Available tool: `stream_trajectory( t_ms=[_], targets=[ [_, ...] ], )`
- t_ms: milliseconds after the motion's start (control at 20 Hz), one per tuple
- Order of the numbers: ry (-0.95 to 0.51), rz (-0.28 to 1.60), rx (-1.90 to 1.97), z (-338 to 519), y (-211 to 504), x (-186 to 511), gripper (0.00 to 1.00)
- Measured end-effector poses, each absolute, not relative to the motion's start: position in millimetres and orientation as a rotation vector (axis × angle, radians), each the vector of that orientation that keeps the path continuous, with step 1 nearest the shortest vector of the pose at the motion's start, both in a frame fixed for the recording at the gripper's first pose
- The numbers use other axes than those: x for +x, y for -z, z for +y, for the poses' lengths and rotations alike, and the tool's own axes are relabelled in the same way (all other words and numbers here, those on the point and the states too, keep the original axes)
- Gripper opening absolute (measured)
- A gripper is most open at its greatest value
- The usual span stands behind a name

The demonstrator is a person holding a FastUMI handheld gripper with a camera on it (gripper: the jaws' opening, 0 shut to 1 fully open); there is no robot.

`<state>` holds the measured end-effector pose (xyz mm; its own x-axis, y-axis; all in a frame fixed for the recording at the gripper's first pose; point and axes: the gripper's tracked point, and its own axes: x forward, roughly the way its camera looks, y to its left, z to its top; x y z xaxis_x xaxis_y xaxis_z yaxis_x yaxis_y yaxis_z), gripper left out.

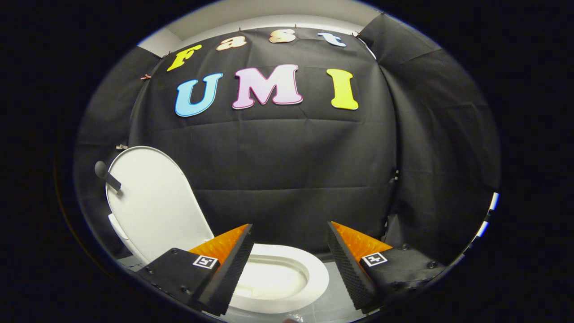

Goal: Open the toilet lid.

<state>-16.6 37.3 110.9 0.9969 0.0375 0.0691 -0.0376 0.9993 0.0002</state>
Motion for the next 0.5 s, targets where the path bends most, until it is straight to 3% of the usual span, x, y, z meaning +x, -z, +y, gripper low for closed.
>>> stream_trajectory(
  t_ms=[500],
  targets=[
    [-0.029,-0.056,0.028,26.6,-102.6,-10.7,1.0]
  ],
)
